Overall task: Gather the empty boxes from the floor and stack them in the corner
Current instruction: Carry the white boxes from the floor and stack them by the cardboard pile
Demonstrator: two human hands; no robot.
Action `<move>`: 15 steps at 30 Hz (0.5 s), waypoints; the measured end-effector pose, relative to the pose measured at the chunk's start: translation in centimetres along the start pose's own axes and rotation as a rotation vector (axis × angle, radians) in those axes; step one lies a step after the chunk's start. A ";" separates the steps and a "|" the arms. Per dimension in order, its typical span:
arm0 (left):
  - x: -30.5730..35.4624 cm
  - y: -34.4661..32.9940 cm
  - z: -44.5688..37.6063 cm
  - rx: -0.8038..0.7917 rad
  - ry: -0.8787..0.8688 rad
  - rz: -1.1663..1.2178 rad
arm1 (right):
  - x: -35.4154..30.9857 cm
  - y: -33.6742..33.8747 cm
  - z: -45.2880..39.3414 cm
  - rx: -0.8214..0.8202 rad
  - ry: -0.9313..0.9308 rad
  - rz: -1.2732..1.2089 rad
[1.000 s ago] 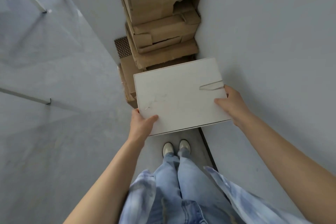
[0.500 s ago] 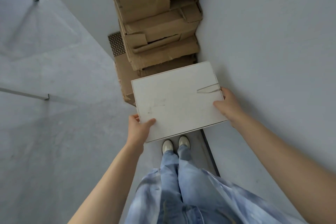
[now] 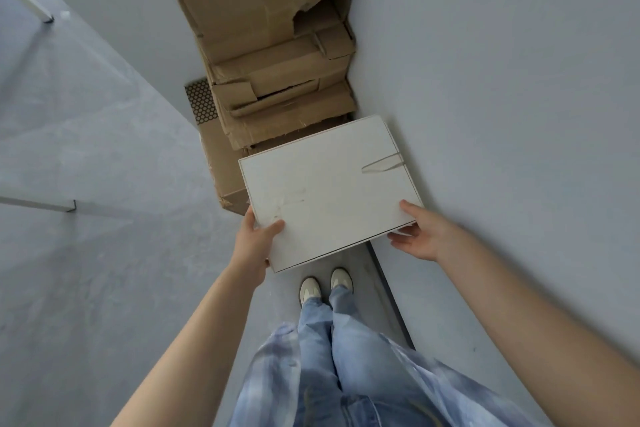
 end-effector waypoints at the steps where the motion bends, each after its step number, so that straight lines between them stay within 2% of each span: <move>1: 0.1 -0.7 -0.1 -0.012 -0.007 -0.011 | -0.6 0.0 -0.2 0.005 0.005 -0.030; 15: 1.1 -2.6 -0.6 0.021 -0.034 -0.058 | -2.3 -0.4 -0.1 0.023 0.062 -0.140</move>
Point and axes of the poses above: each hand's wrist, its own z-axis away from the middle knuckle, its own y-axis out of the back of the hand, x = y × z, the point moved 6 cm from there along -z, towards the middle knuckle, and after that the axes turned 10 degrees about x, right-handed, at the moved point
